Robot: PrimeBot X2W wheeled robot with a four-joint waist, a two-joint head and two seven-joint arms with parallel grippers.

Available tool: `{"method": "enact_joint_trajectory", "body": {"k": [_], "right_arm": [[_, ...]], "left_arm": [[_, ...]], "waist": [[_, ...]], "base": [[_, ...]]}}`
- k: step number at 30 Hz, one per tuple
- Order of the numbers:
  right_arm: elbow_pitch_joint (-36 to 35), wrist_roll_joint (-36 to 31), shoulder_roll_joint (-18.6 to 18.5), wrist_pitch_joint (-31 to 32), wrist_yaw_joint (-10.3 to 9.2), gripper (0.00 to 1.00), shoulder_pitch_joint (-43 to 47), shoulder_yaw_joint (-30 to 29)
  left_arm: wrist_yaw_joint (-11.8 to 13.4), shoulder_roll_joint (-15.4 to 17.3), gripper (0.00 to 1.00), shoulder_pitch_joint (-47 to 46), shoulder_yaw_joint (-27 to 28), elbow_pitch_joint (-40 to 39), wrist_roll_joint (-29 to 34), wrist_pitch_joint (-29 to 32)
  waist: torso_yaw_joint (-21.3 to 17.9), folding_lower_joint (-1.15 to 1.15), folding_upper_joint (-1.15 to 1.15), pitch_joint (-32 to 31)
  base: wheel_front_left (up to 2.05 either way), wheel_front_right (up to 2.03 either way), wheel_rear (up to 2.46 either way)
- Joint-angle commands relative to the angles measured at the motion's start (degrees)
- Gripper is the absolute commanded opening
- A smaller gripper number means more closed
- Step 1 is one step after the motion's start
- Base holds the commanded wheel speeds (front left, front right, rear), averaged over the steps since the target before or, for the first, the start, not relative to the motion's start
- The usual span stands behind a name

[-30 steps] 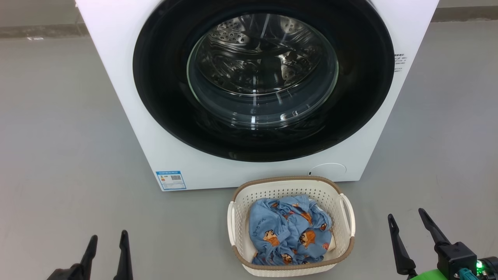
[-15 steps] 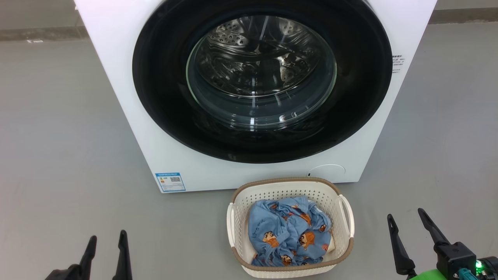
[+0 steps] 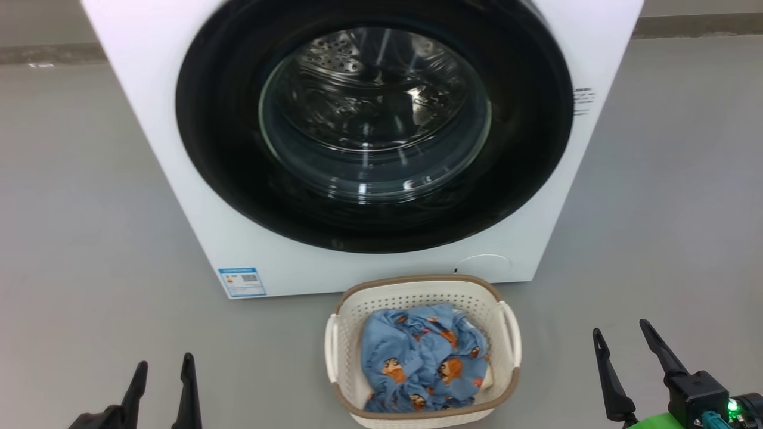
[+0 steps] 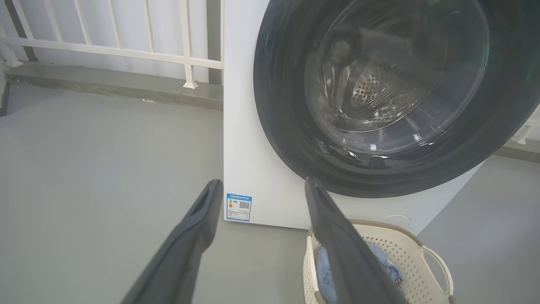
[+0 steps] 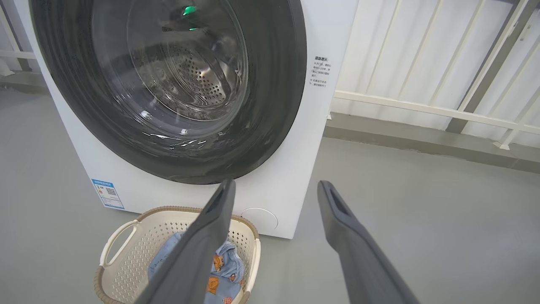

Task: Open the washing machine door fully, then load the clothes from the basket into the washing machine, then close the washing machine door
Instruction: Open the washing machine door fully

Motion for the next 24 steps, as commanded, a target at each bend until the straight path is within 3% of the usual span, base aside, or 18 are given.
{"method": "enact_joint_trajectory", "body": {"k": [1,13,24], "right_arm": [[-1.46,0.20,-0.84,-0.76,0.09,1.00,-0.20,1.49],[-1.58,0.62,-0.84,-0.76,0.09,1.00,-0.17,1.39],[-1.66,0.75,-0.84,-0.76,0.09,1.00,-0.19,1.52]], "left_arm": [[-0.09,0.67,1.00,-0.74,1.72,-1.55,-0.09,-0.60],[-0.09,0.67,1.00,-0.94,3.32,-2.52,-1.14,-0.60],[-0.09,0.67,1.00,-0.78,3.01,-2.22,-1.33,-0.60]], "waist": [[-0.02,0.00,0.00,0.02],[0.24,0.00,0.00,0.41],[0.37,0.00,0.00,0.48]], "base": [[1.18,1.18,-2.36],[1.14,1.14,-2.29],[0.44,0.44,-0.87]]}}
